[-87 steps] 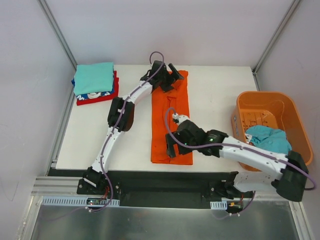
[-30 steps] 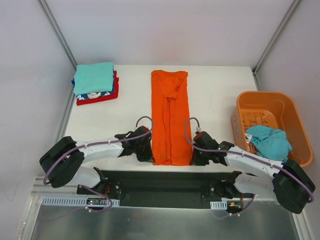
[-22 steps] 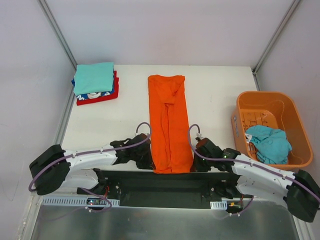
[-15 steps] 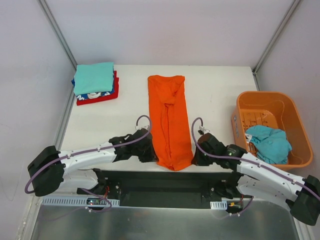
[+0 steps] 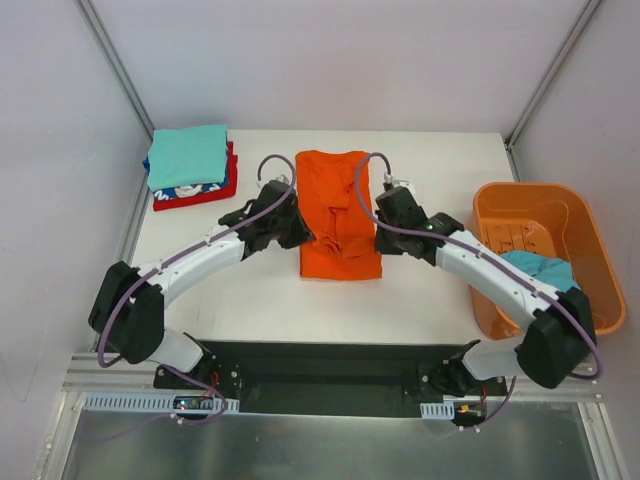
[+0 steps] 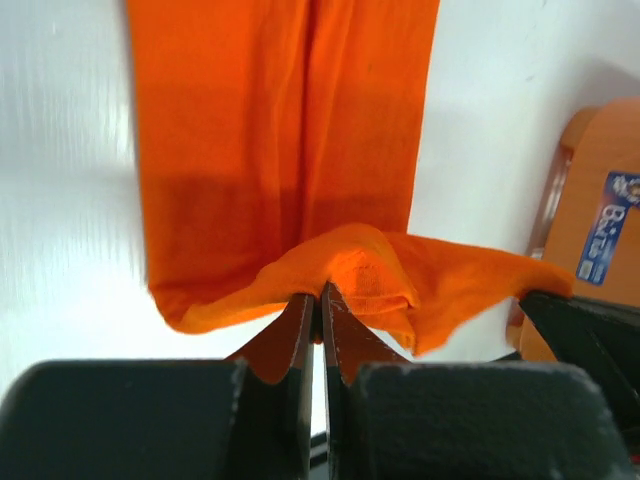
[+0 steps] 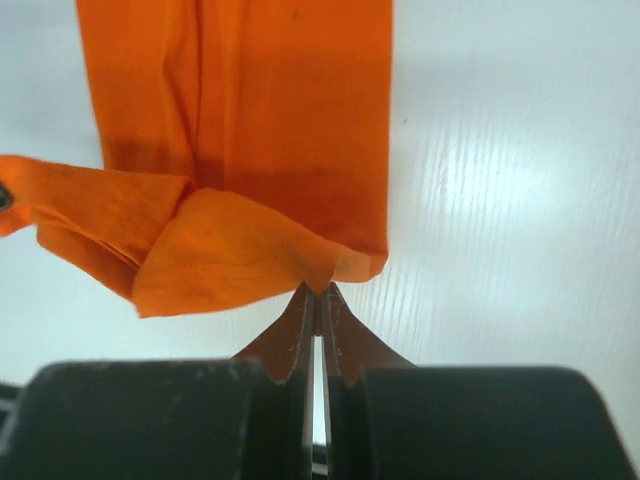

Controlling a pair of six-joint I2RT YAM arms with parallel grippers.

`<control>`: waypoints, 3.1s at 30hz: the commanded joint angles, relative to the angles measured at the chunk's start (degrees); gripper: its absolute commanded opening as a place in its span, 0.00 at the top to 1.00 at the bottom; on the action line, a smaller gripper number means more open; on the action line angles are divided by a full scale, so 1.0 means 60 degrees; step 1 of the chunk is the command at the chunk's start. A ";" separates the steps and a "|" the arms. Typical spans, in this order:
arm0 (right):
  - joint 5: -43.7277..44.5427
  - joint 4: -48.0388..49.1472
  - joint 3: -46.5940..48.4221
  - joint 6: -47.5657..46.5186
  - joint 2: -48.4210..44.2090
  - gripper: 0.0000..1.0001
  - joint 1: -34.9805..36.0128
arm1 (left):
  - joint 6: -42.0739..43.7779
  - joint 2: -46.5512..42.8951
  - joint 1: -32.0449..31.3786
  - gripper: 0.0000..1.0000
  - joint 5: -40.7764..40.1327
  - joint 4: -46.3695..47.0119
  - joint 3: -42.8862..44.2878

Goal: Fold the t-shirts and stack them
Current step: Fold the folded rectangular tshirt in 1/3 of the way, then grab one side of the 2/3 rectangular tshirt with both arms, then fold the long partially folded tshirt into a neat square

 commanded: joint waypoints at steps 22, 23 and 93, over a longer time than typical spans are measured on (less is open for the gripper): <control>-0.1224 -0.0414 0.5499 -0.1213 0.6439 0.82 -0.2309 | 0.1445 0.4288 0.2075 0.68 0.1110 -0.0213 0.3585; -0.1370 -0.0472 0.5646 -0.1300 0.6571 0.75 -0.2354 | 0.1446 0.4347 0.2133 0.64 0.1182 -0.0286 0.3688; -0.2545 -0.0192 -0.3875 0.0822 -0.2784 0.99 0.0369 | -0.0370 -0.3251 -0.0928 1.00 0.1373 0.0198 -0.4220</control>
